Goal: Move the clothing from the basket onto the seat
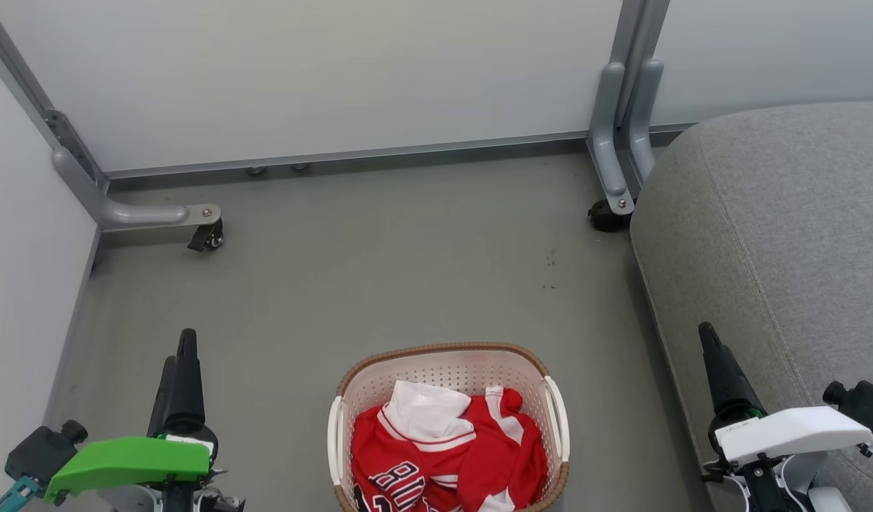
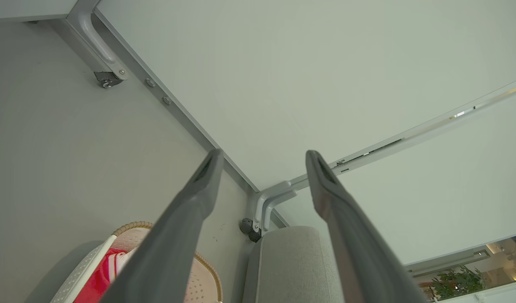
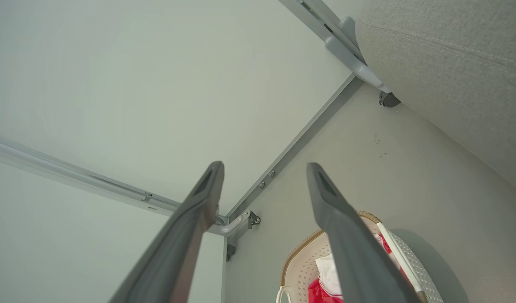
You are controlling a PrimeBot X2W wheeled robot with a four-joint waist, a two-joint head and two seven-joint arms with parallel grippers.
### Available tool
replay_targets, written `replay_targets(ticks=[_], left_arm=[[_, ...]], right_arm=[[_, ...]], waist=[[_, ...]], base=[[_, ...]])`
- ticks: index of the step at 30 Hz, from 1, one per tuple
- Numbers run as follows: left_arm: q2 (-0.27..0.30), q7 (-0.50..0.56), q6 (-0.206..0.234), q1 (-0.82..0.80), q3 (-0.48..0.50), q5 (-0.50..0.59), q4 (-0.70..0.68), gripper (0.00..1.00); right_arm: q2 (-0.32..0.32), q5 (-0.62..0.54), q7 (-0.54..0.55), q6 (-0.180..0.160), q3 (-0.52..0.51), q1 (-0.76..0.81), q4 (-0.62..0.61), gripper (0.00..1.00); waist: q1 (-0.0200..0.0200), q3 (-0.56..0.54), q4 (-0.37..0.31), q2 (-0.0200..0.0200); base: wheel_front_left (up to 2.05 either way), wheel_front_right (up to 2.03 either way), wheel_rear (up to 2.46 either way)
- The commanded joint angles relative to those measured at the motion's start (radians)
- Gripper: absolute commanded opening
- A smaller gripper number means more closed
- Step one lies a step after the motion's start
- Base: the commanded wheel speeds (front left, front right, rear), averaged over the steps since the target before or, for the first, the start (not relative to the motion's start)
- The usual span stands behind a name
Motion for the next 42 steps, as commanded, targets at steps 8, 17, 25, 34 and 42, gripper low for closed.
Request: replay_targets(ticks=[8, 17, 25, 34, 42], left_arm=[[0.006, -0.036, 0.014, 0.008, -0.023, 0.166, -0.054, 1.00], [0.007, -0.065, 0.019, 0.017, -0.050, 0.293, -0.078, 1.00], [0.008, -0.089, 0.019, 0.028, -0.066, 0.385, -0.091, 1.00], [0.009, -0.115, 0.016, 0.041, -0.082, 0.476, -0.093, 1.00], [0.010, -0.137, 0.010, 0.055, -0.096, 0.549, -0.085, 1.00]], right_arm=[[-0.007, -0.171, -0.037, 0.000, 0.037, 0.009, -0.043, 1.00], [-0.012, -0.307, -0.067, 0.000, 0.056, 0.017, -0.062, 1.00], [-0.017, -0.411, -0.091, 0.000, 0.072, 0.030, -0.077, 1.00], [-0.020, -0.515, -0.116, 0.000, 0.088, 0.040, -0.090, 1.00], [-0.024, -0.605, -0.139, 0.000, 0.099, 0.053, -0.105, 1.00]], waist=[[0.0000, 0.003, 0.000, -0.0001], [0.0000, 0.008, 0.001, -0.0001], [0.0000, 0.007, 0.003, -0.0001], [0.0000, 0.003, 0.003, -0.0001], [0.0000, -0.003, 0.003, -0.0001]], base=[[0.00, 0.00, 0.00], [0.00, 0.00, 0.00], [0.00, 0.00, 0.00], [0.00, 0.00, 0.00], [0.00, 0.00, 0.00]])
